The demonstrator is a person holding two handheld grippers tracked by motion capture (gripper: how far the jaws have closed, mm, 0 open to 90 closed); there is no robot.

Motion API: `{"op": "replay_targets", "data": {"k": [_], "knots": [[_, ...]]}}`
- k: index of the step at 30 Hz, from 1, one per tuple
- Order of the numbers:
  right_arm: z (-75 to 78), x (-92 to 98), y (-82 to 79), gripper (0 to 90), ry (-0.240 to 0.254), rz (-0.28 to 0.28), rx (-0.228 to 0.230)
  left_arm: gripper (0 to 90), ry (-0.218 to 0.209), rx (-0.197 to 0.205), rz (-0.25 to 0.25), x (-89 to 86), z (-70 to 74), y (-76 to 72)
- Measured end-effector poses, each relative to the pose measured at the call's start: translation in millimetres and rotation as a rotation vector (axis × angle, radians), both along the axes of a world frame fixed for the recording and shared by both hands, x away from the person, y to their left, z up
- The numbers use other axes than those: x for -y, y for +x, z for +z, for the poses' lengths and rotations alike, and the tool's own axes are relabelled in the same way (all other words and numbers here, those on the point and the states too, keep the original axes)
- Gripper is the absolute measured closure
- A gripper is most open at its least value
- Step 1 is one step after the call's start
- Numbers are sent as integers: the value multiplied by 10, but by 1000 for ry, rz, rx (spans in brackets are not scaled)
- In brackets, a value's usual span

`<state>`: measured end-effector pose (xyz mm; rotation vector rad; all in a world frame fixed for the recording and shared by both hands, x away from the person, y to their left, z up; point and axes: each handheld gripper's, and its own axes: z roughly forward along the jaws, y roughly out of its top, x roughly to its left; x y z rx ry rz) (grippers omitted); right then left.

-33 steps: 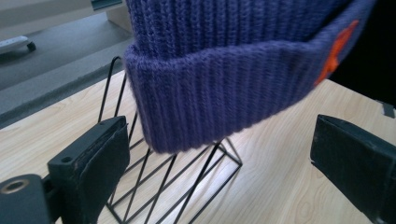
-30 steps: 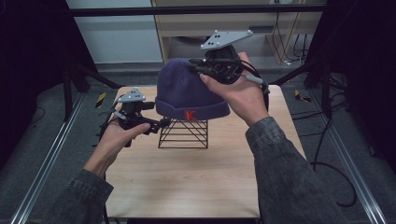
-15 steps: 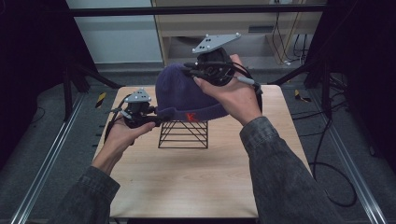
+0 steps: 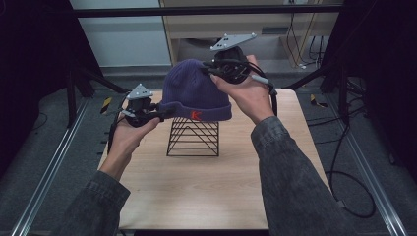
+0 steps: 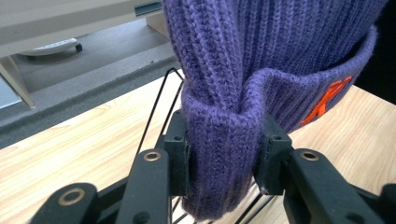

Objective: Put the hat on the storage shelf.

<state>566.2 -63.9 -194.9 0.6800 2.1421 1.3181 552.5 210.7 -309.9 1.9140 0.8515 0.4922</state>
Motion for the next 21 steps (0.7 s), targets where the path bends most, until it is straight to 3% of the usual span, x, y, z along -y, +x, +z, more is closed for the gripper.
{"op": "replay_targets", "data": {"k": [2, 5, 10, 21], "knots": [[-33, -27, 34, 815, -7, 0, -11, 622, 17, 3, 17, -16, -24, 21], [-103, -69, 74, 815, -15, 6, -24, 616, 7, -8, 24, -44, -77, 50], [-203, -122, 101, 813, -37, 9, -44, 616, 22, -25, 15, -76, -183, 32], [-339, -134, 132, 812, -62, -2, -77, 622, 31, -44, 5, -119, -274, 23]]}}
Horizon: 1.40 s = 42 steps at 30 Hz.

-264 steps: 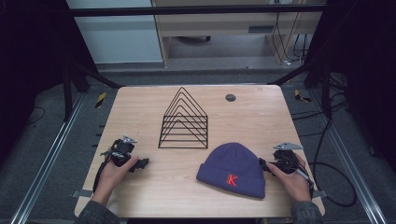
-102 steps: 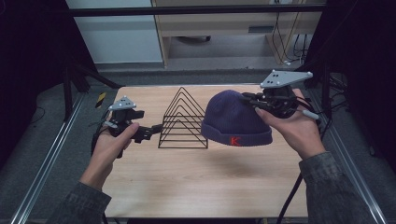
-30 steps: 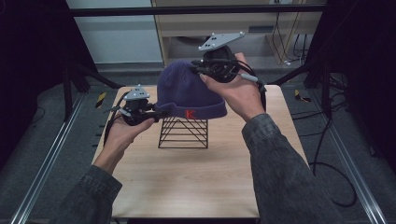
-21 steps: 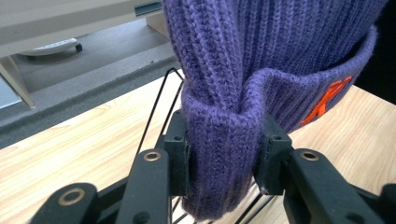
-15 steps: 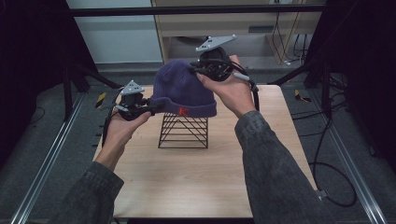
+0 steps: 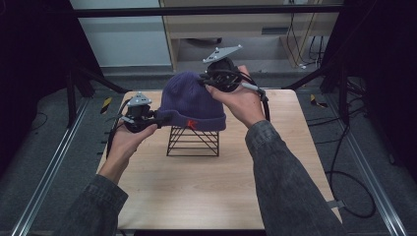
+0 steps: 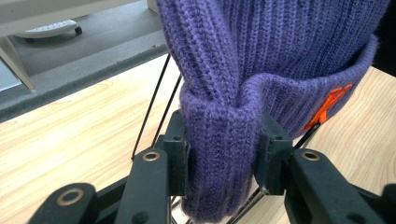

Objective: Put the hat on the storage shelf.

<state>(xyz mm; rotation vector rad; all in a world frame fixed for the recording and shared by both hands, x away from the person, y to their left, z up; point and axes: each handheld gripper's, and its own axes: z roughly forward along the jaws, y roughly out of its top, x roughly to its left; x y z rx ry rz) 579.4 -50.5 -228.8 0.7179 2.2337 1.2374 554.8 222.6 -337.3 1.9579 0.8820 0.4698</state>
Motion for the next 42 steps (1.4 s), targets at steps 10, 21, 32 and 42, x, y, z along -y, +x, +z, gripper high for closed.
{"op": "replay_targets", "data": {"k": [10, 21, 32, 42], "knots": [[-66, -3, -8, 811, -3, 10, -11, 633, 21, -1, 1, -25, -57, -21], [-227, -9, -32, 810, -21, 49, -45, 637, 46, -23, 3, -66, -210, -36], [-383, 14, -44, 807, -44, 46, -82, 636, 67, -25, 2, -67, -332, -49], [-495, 27, -46, 807, -52, 45, -101, 636, 76, -39, 4, -75, -422, -66]]}}
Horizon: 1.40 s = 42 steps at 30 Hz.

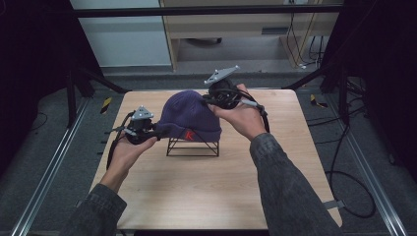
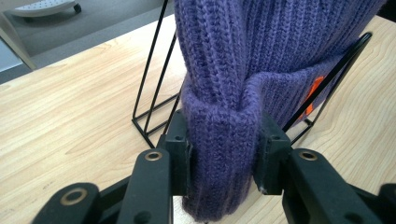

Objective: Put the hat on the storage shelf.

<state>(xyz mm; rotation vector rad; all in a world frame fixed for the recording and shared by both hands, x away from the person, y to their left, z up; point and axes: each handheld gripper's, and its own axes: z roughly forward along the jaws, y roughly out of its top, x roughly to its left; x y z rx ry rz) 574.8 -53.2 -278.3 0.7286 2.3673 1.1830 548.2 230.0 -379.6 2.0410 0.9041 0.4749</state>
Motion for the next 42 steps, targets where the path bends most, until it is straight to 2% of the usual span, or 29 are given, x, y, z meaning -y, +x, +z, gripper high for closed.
{"op": "replay_targets", "data": {"k": [8, 12, 20, 26, 33, 36, 38, 42], "knots": [[-78, -34, -7, 808, -20, 7, -12, 634, 13, -12, -6, 6, -99, -16], [-103, -40, -9, 807, -25, 6, -17, 625, 29, 5, -18, 12, -132, -25], [-121, -63, -14, 808, -25, 9, -18, 615, 12, -9, -22, -6, -205, -25], [-156, -77, -26, 809, -31, 7, -20, 589, -19, -26, -26, -20, -295, -15], [-211, -104, -30, 809, -35, 17, -28, 562, -14, -43, -25, -22, -367, -17], [-216, -115, -35, 811, -37, 24, -30, 544, 11, -47, -42, -18, -398, -20], [-224, -124, -40, 811, -41, 29, -32, 536, -4, -58, -45, -29, -423, -17], [-247, -137, -45, 811, -44, 29, -34, 541, -21, -62, -19, -64, -452, -16]]}}
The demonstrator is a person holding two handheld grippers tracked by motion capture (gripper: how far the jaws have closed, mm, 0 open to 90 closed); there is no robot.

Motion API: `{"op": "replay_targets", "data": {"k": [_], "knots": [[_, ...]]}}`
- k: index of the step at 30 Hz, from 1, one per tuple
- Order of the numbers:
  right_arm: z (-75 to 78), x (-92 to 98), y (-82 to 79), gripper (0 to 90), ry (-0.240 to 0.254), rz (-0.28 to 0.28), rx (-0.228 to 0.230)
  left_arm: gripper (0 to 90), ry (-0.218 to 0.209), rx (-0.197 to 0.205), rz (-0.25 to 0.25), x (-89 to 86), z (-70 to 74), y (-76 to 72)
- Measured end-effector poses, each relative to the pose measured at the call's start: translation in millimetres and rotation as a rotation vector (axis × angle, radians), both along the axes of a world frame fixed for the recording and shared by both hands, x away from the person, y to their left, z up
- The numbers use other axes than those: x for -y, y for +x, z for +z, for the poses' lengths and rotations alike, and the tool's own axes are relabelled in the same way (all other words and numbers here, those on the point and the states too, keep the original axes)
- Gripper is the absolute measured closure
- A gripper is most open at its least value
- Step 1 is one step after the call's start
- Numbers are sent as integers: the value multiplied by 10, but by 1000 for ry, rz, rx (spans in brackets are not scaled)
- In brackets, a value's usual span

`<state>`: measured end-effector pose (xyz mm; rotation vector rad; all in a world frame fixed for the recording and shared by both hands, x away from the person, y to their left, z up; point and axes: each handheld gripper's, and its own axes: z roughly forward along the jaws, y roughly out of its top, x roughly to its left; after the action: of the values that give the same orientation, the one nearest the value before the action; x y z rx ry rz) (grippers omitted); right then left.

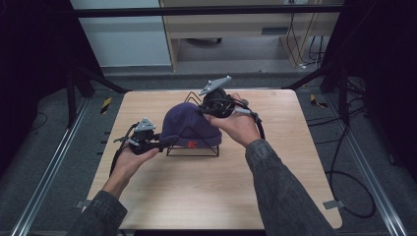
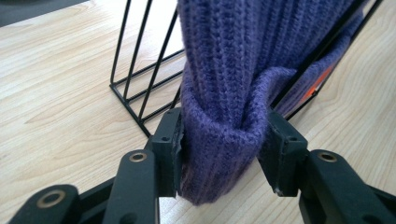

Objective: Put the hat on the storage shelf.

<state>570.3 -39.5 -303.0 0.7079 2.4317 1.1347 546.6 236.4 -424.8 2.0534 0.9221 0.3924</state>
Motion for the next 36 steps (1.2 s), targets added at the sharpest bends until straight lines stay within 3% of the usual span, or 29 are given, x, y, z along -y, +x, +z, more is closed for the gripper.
{"op": "replay_targets", "data": {"k": [15, 26, 31, 36], "knots": [[-104, -30, -21, 810, -22, 12, -18, 587, 53, -19, 16, 30, -76, -9], [-213, -68, -32, 810, -50, 21, -38, 580, 48, -50, 22, -11, -169, -16], [-218, -85, -38, 809, -55, 19, -42, 580, 68, -47, 16, -15, -167, -22], [-227, -92, -37, 807, -60, 20, -45, 577, 57, -50, 20, -20, -200, -35]]}}
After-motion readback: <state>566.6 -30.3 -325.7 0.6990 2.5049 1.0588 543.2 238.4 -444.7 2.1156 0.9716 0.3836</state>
